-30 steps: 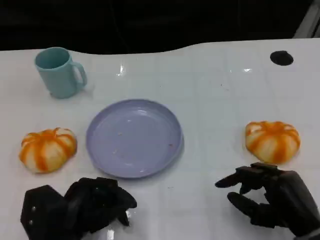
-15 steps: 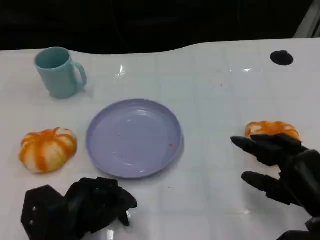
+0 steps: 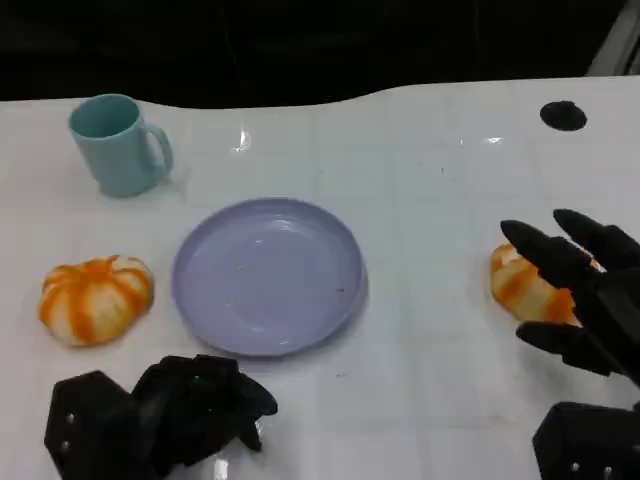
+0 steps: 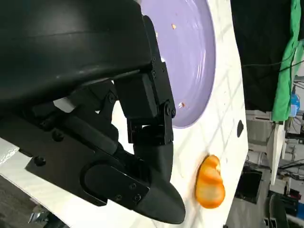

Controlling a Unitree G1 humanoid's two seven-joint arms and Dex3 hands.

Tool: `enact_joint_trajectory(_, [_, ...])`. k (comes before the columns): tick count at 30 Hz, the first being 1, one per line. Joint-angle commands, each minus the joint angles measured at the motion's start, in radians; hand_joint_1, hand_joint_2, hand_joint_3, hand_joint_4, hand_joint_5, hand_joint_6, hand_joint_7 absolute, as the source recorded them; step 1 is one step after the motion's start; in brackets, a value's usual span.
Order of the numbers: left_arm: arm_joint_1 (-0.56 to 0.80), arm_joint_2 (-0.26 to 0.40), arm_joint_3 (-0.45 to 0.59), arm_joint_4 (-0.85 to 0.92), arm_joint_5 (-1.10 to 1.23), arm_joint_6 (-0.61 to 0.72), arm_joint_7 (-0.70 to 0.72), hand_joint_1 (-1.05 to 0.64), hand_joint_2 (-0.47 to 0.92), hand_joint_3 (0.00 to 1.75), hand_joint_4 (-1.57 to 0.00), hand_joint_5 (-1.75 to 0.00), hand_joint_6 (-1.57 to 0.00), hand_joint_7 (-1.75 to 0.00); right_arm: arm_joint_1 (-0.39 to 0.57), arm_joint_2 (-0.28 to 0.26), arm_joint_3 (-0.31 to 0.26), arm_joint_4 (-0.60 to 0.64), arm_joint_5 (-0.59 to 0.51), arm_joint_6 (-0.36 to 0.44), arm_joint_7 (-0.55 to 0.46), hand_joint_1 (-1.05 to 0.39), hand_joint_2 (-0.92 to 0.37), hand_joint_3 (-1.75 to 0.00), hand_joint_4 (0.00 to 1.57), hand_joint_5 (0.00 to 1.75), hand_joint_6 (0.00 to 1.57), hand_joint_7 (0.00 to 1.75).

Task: Grasp the bread from the table and place it into the plate.

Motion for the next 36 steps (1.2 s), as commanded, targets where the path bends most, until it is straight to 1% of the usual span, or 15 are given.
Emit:
enact_joint_trajectory(1, [0.017, 0.010, 0.005, -0.001, 0.002, 0.012, 0.009, -1.04, 0.81, 0.03, -0.90, -1.48, -1.48, -0.43, -0.038, -0.014, 0.031, -0.004, -0.049, 0.091, 0.056, -0.52, -0.90, -0.04, 0.00, 0.10, 0.18, 0.00])
enact_joint_trajectory(5, [0.022, 0.009, 0.004, -0.005, 0.005, 0.009, 0.011, -1.05, 0.81, 0.03, -0.91, -1.48, -1.48, -0.43, -0.068, -0.009, 0.067, 0.019, -0.080, 0.156, 0.088, -0.48, -0.87, -0.03, 0.01, 0.08, 0.19, 0.01])
enact_joint_trajectory(9, [0.028, 0.008, 0.004, -0.012, 0.004, 0.011, 0.014, -1.05, 0.80, 0.03, -0.90, -1.49, -1.48, -0.43, -0.096, -0.006, 0.094, 0.037, -0.081, 0.199, 0.114, -0.43, -0.85, -0.01, 0.02, 0.12, 0.20, 0.01])
enact_joint_trajectory(18, [0.042, 0.006, 0.004, -0.028, 0.004, 0.010, 0.012, -1.03, 0.81, 0.03, -0.89, -1.50, -1.48, -0.44, -0.171, 0.000, 0.147, 0.122, -0.080, 0.254, 0.137, -0.31, -0.80, 0.00, 0.05, 0.18, 0.24, 0.01])
enact_joint_trajectory(25, [0.043, 0.008, 0.006, -0.027, 0.004, 0.006, 0.012, -1.05, 0.80, 0.02, -0.89, -1.50, -1.47, -0.44, -0.220, 0.011, 0.173, 0.187, -0.072, 0.277, 0.143, -0.23, -0.76, 0.00, 0.06, 0.21, 0.27, 0.02])
enact_joint_trajectory(31, [0.044, 0.009, 0.007, -0.030, 0.003, 0.008, 0.011, -1.05, 0.81, 0.02, -0.89, -1.50, -1.48, -0.45, -0.266, 0.017, 0.207, 0.283, -0.074, 0.300, 0.140, -0.22, -0.78, -0.01, 0.09, 0.22, 0.29, 0.02])
enact_joint_trajectory(34, [0.044, 0.009, 0.006, -0.029, 0.004, 0.003, 0.010, -1.05, 0.81, 0.02, -0.90, -1.50, -1.48, -0.45, -0.290, 0.018, 0.220, 0.335, -0.073, 0.301, 0.133, -0.23, -0.82, -0.01, 0.20, 0.19, 0.36, 0.02])
enact_joint_trajectory(35, [0.045, 0.010, 0.006, -0.029, 0.005, 0.001, 0.009, -1.05, 0.81, 0.02, -0.90, -1.50, -1.48, -0.45, -0.297, 0.020, 0.221, 0.350, -0.071, 0.298, 0.121, -0.23, -0.84, -0.01, 0.30, 0.18, 0.42, 0.04])
enact_joint_trajectory(36, [0.047, 0.010, 0.006, -0.031, 0.003, 0.002, 0.008, -1.05, 0.80, 0.02, -0.90, -1.50, -1.47, -0.45, -0.304, 0.024, 0.219, 0.366, -0.063, 0.289, 0.102, -0.22, -0.85, -0.01, 0.43, 0.19, 0.51, 0.06])
